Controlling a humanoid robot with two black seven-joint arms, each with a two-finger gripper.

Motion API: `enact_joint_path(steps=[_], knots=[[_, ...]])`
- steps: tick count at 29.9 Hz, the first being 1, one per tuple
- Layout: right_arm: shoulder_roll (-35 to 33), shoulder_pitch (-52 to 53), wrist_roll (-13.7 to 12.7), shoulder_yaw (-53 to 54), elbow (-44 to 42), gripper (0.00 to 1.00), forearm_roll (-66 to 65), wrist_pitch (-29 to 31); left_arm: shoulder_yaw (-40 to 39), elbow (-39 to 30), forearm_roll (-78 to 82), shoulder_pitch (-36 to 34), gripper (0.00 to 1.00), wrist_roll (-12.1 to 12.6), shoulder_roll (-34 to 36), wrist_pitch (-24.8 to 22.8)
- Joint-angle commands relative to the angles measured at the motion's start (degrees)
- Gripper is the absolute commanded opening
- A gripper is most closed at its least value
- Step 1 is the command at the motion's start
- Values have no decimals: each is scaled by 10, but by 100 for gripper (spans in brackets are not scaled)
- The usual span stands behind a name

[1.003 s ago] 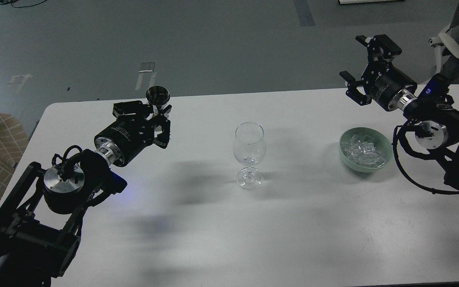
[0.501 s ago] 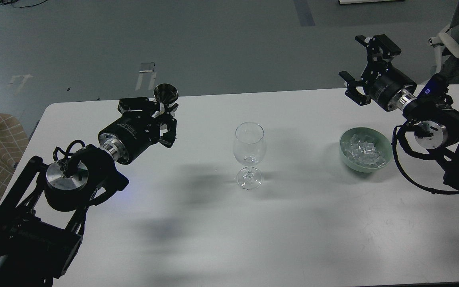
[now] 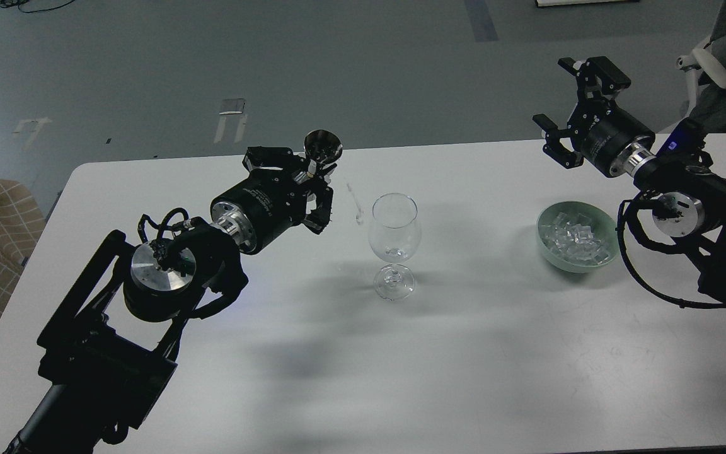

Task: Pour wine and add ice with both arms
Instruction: 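Position the jigger above the wine glass rim and tilt it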

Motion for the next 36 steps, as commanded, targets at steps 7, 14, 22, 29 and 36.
enact_joint_path(steps=[7, 14, 22, 29, 36], knots=[[2, -1, 0, -1, 0, 100, 0, 0, 20, 0, 19, -11, 6, 0, -12, 17], [2, -1, 1, 0, 1, 100, 0, 0, 26, 0, 32, -15, 6, 0, -34, 24], [2, -1, 0, 0, 1, 100, 0, 0, 35, 0, 43, -20, 6, 4, -53, 24], [3, -2, 1, 1, 1, 100, 0, 0, 43, 1, 67, -23, 7, 5, -56, 24], [3, -2, 0, 2, 1, 100, 0, 0, 47, 1, 82, -27, 6, 5, -56, 24]])
